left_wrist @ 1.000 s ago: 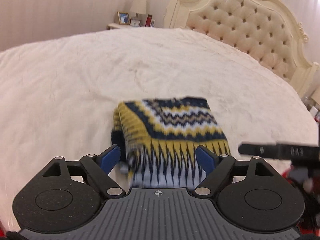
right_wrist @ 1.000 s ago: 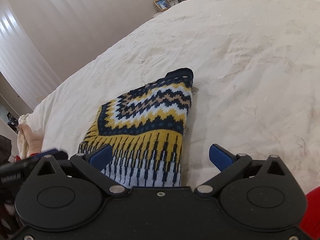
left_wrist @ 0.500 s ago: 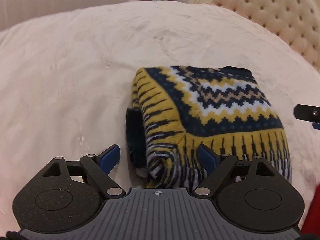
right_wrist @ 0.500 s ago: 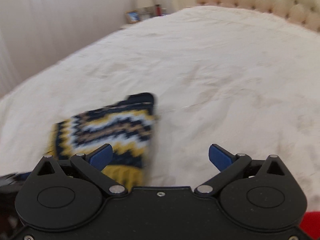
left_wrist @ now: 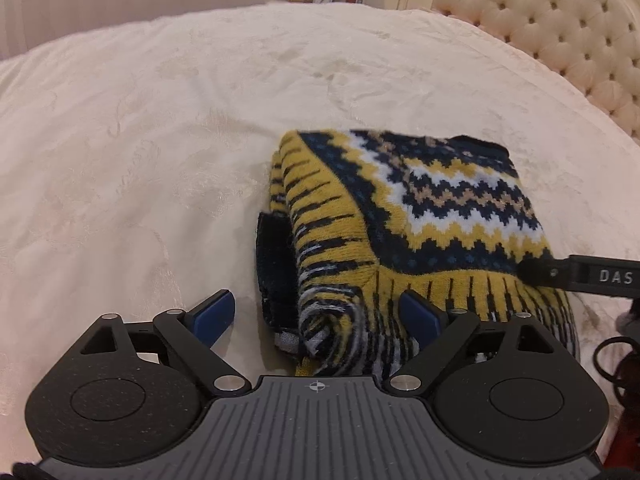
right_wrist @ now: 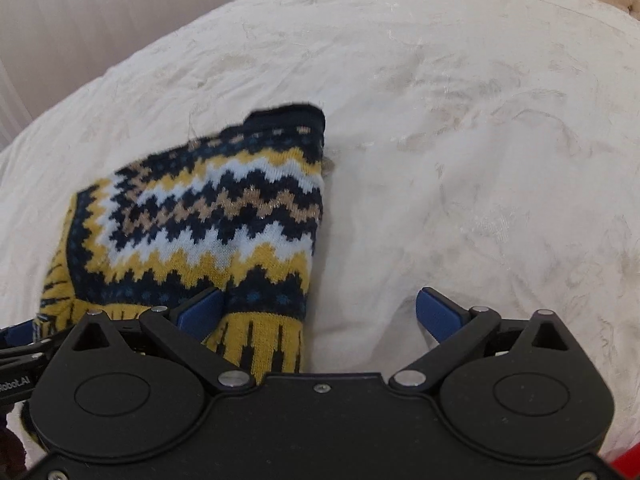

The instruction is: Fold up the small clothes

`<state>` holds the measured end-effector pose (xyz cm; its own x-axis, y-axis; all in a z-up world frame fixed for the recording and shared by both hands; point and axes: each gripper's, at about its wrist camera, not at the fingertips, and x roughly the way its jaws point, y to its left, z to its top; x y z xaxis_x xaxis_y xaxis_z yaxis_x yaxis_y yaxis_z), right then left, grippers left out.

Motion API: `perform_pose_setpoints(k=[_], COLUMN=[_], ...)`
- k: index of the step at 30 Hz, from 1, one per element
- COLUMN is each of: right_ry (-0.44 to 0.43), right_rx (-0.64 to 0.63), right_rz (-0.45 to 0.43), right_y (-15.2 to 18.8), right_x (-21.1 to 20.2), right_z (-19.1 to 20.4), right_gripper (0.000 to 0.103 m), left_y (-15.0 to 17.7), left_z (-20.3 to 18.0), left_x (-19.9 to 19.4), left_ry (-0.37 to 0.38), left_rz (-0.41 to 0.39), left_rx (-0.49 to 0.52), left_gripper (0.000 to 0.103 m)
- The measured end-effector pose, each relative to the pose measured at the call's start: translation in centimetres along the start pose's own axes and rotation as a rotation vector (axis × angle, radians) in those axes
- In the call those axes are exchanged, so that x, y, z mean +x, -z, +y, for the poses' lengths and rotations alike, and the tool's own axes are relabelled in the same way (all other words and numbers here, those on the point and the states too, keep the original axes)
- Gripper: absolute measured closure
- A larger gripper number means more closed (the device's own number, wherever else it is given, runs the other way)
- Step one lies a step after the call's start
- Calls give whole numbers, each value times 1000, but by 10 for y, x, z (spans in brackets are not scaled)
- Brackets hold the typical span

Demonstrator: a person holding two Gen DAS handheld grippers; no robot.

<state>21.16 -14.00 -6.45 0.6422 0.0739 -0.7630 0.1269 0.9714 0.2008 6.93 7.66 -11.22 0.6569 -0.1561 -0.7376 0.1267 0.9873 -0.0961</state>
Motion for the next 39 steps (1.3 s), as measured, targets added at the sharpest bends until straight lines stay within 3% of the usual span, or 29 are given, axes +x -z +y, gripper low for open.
perform_pose_setpoints(k=[5, 10, 15, 20, 30, 39], right_ry=[19, -8, -12, -42, -19, -7], right_rx=[-53, -47, -6, -66, -73, -54], right_rz=[-90, -166, -208, -151, -92, -74], right_y=[7, 15, 25, 33, 60, 67], right_x=[-36, -76, -106, -115, -121, -119], right_z=[7, 8, 7, 12, 15, 12], right_gripper=[3, 2, 1, 2, 2, 2], left_y=[-1, 0, -1, 10, 31, 39], left_z=[-20, -35, -44, -58, -73, -77], left_x=[-26, -58, -78, -95, -96, -92], left_ry=[-69, -55, -94, -121, -16, -3], left_rz=[-43, -76, -48, -46, 31, 51], left_rx=[52, 62, 47, 104, 136, 157], left_gripper=[14, 14, 14, 14, 14, 15])
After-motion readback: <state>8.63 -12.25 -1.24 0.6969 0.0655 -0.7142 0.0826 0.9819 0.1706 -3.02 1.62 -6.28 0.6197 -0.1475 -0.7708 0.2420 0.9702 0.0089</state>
